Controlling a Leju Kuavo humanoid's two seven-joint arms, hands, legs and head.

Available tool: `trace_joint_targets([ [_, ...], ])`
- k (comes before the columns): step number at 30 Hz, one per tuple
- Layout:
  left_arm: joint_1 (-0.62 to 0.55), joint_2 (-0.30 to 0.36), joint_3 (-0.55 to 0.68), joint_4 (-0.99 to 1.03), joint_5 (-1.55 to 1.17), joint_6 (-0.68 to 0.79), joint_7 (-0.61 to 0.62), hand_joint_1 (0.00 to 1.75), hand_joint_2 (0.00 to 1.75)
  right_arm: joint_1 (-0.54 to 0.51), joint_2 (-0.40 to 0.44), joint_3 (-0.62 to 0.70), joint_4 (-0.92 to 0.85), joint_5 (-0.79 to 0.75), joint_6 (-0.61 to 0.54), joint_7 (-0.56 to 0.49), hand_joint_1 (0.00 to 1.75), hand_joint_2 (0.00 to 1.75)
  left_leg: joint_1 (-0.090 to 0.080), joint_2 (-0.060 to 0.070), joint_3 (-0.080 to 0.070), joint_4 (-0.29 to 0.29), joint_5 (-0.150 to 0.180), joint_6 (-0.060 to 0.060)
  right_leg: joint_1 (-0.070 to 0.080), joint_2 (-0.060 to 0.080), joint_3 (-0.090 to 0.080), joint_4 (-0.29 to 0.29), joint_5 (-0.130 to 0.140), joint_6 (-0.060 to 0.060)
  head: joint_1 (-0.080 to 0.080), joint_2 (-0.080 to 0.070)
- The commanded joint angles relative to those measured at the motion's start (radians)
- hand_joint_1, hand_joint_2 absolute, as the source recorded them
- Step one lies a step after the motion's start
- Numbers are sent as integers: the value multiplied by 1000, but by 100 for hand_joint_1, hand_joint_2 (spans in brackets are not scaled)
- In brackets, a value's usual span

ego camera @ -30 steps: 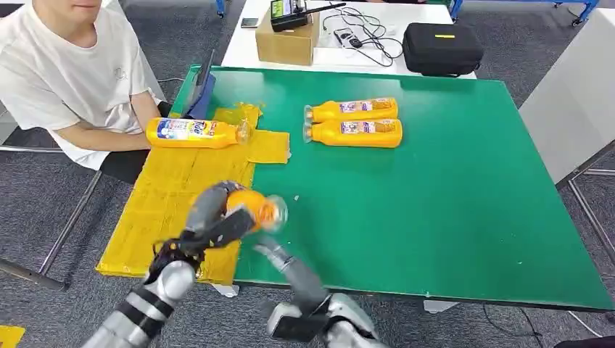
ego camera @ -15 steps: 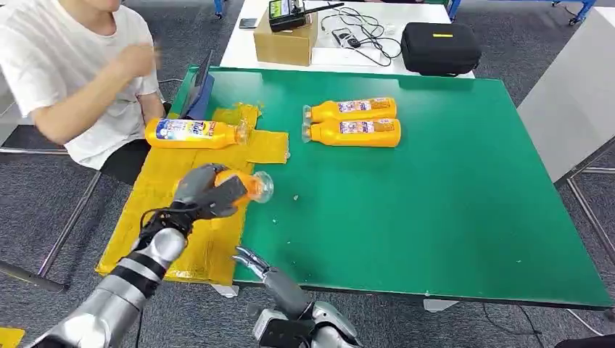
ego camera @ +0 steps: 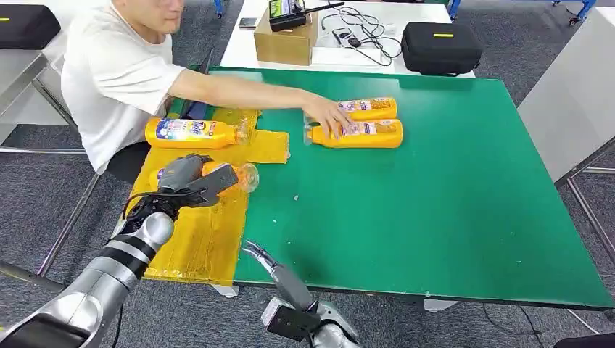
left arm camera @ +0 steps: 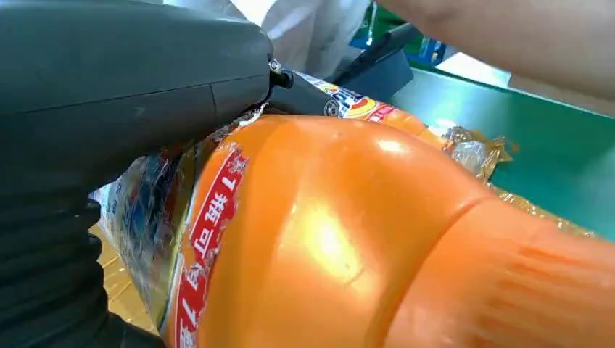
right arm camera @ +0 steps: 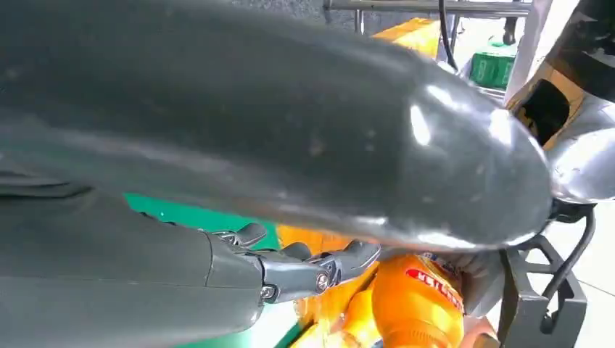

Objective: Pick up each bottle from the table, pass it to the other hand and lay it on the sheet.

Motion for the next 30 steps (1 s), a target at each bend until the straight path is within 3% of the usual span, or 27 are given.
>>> trace_joint_targets([
  [1,-237,-31,-121,407,-96,-113,58,175,175,-54,19,-12,87,9,15,-18,0,0,3,-4,-1,2,1,-2,4,-6,2,1,0,-4,0,0],
  [8,-217,-55,-114,488,-83,-112,35,175,175,-56,21,0,73,14,-3,-26,0,0,2,0,2,0,0,-1,3,-2,3,-1,0,-3,0,0],
  [11,-238,-44,-121,527,-59,-213,12,101,175,-63,25,11,87,12,4,-29,0,0,1,1,2,0,0,-1,2,-1,2,-1,0,-2,0,0],
  [12,-243,-41,-129,534,-63,-223,12,68,175,-66,27,12,92,9,6,-30,0,0,2,2,2,0,0,-1,2,0,3,-1,0,-2,0,0],
  [15,-250,-41,-155,559,-77,-232,21,0,175,-75,34,18,107,-1,9,-37,0,0,1,1,2,0,1,-1,1,0,2,-1,1,-2,0,0],
  [30,-265,-40,-105,580,9,-293,15,0,175,-81,39,29,119,-12,17,-37,0,0,2,3,2,0,0,-1,2,1,3,0,1,-2,0,0],
])
